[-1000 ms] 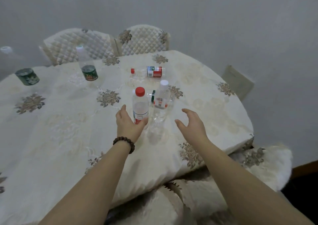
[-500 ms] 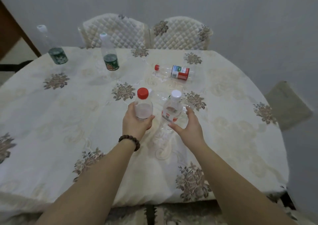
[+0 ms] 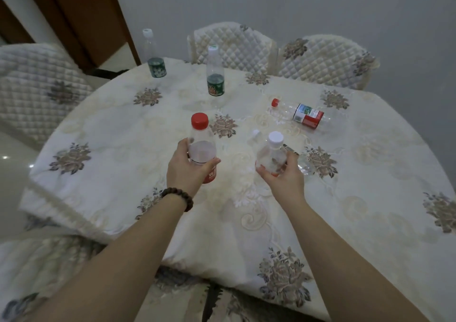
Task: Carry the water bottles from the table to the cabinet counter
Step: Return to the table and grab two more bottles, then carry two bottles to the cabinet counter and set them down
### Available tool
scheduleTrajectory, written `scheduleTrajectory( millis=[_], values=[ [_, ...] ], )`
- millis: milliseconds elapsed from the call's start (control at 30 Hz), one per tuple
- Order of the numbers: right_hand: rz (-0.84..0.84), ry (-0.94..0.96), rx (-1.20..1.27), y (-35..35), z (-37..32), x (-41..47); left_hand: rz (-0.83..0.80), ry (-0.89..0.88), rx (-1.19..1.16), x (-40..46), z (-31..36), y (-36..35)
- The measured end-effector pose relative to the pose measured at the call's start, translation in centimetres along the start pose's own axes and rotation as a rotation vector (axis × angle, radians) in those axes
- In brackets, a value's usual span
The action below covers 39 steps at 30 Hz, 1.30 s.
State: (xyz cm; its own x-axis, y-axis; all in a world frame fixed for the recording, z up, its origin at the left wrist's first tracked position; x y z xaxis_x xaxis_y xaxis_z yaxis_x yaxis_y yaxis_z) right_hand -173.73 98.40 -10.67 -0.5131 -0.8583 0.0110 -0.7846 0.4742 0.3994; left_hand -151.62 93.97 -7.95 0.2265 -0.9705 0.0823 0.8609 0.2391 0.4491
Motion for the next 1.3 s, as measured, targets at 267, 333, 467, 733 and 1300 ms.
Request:
scheduleTrajectory(
  millis=[267,333,467,733,1300],
  values=[
    [-0.219,0.157,0.070,-5.0,-5.7,-2.2,0.196,0.080,0.017,-0.4,-1.7,9.4],
    [-0.296,0.176,0.095,-7.5,-7.2,-3.4,0.249,0.067,0.033,-0.7,-2.4,12.6],
    [-0.457,0.237,0.108,-13.0,-10.6,-6.4,0.399,0.081,0.047,-1.6,-3.5,19.6],
    [-0.686,0.386,0.189,-24.5,-20.7,-16.1,0.699,0.096,0.039,-3.7,-6.4,35.1],
    [-1.098,0.498,0.274,-52.1,-35.4,-50.3,1.075,0.348,0.109,-16.2,-25.7,72.3]
  ],
)
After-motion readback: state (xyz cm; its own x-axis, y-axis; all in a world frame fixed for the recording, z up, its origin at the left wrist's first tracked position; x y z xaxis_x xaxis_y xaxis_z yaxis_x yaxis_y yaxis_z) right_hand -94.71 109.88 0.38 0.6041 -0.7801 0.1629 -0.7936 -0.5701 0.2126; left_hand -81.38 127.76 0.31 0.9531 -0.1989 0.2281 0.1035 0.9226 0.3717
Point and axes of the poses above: each hand's wrist, its own x-axis towards the middle knuckle, its own y-axis out of the back of the hand, z = x × y, the point moved 1 cm from there along x, towards the middle knuckle, and after that the axes turned 5 degrees about z, right-handed, at the moved point
